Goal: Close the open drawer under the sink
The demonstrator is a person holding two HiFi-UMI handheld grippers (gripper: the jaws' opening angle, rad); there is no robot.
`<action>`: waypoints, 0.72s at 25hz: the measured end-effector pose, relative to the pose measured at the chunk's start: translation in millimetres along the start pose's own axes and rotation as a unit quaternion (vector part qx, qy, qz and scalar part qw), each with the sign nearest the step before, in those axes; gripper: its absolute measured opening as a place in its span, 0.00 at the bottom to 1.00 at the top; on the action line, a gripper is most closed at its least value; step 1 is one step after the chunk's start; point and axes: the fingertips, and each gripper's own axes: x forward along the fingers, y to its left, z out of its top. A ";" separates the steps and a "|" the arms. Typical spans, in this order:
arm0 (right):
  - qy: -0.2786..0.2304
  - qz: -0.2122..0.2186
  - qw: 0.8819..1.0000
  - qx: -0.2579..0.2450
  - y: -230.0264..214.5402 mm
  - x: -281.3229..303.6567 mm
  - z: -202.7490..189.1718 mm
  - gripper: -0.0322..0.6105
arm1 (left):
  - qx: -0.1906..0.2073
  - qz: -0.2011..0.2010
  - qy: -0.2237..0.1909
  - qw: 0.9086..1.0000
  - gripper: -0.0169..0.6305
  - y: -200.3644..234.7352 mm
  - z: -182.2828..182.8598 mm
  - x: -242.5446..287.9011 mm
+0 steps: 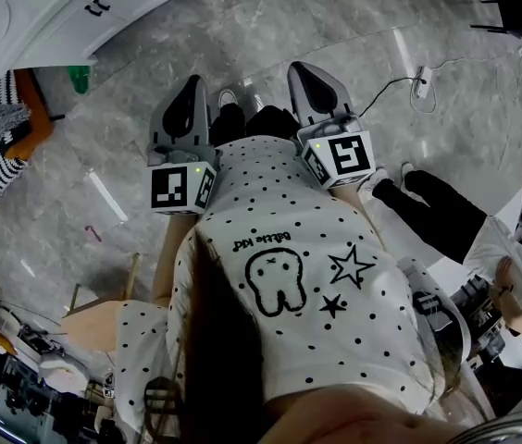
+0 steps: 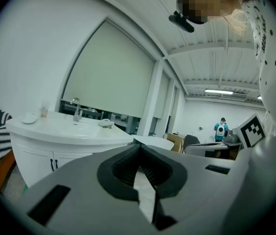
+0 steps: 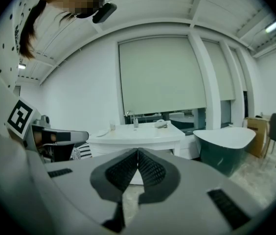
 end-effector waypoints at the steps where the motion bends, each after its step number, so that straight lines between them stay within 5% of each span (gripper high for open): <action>1: -0.001 0.000 1.000 0.000 0.3 5.4 1.0 0.07 | -0.003 0.002 -0.002 1.000 0.04 6.2 1.7 3.1; 13: -0.002 -0.007 1.000 0.007 -5.4 4.8 7.7 0.07 | -0.011 -0.009 -0.011 1.000 0.04 6.2 8.2 4.5; 18: -0.004 -0.001 1.000 -0.001 -2.9 6.6 11.2 0.07 | -0.016 0.019 -0.010 1.000 0.04 14.8 5.1 -0.3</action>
